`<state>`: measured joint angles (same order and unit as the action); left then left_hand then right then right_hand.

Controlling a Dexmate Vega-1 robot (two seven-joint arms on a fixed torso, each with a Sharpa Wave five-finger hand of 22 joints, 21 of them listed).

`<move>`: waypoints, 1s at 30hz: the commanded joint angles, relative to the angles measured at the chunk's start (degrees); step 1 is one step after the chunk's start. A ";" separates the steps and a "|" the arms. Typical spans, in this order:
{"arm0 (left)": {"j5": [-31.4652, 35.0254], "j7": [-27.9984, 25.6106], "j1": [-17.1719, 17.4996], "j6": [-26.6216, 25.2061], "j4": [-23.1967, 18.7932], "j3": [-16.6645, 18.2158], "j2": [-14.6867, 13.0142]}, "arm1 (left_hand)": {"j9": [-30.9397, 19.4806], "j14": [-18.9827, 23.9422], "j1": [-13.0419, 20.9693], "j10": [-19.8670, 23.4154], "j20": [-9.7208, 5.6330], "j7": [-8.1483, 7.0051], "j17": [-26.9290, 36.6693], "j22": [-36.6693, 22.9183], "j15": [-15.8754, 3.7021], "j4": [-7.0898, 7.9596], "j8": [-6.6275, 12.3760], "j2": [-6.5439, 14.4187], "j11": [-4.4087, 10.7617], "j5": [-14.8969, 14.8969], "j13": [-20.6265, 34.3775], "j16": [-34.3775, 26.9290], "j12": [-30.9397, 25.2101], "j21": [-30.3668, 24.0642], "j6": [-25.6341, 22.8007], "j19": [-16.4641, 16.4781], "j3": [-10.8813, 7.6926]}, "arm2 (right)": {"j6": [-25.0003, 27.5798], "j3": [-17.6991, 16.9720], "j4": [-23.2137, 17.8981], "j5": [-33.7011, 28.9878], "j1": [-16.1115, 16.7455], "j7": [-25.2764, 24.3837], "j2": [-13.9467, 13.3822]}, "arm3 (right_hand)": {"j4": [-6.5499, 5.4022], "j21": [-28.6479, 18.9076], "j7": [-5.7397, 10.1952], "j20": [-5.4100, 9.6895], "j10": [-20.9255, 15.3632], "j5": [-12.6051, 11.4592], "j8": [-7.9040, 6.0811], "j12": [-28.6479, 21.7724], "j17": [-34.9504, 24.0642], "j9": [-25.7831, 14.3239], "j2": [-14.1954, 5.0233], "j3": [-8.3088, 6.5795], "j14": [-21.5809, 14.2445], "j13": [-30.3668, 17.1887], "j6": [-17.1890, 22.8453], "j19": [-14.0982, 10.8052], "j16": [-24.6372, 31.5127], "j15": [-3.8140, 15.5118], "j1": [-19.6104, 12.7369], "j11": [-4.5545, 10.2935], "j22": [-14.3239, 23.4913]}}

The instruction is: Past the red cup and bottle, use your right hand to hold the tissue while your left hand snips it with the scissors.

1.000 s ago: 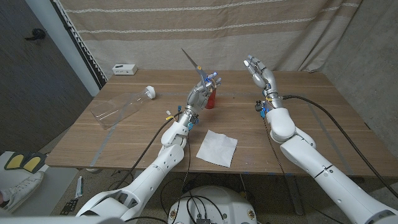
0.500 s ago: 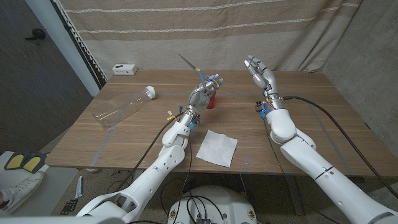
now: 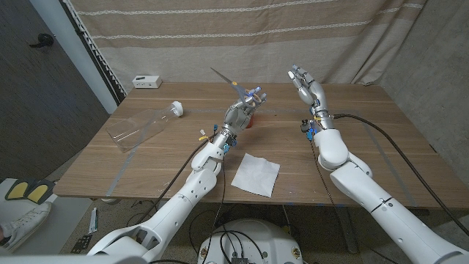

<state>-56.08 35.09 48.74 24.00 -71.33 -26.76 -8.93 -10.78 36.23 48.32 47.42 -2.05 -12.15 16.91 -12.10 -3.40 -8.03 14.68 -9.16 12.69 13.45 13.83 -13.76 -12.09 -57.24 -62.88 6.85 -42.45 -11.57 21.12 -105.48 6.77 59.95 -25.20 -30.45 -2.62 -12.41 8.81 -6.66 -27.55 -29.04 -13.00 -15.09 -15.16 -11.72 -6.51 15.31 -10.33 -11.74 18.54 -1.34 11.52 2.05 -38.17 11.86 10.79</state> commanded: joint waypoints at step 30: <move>0.72 -1.41 -0.62 -2.07 -1.17 0.34 -0.75 | 0.30 -0.05 -5.28 0.16 -6.06 1.31 0.45 -0.11 -9.70 -1.47 -0.82 2.83 -0.14 5.51 -0.36 0.09 0.03 0.89 -4.97 0.97 6.33 | -2.14 0.61 3.68 1.61 -1.26 0.79 1.35 | 0.66 0.26 -0.03 -0.48 -0.91 -0.42 -0.38 -0.41 0.38 -0.13 -0.56 0.04 -0.45 0.11 1.08 -0.28 0.30 7.71 0.14 -0.03 0.09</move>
<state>-56.33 34.80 48.15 20.96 -71.97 -26.60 -9.43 -10.35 35.65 38.91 47.13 -2.06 -10.85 17.17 -11.88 -3.39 -8.87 13.91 -7.96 12.37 19.46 13.57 -13.52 -12.33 -55.92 -67.15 7.48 -34.20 -12.73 21.59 -102.79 7.73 58.80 -24.72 -29.40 -2.14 -12.42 8.81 -6.66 -27.97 -29.27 -13.00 -15.09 -14.62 -11.73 -6.51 15.31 -10.33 -11.45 19.15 -1.34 11.52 2.05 -38.17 11.89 10.78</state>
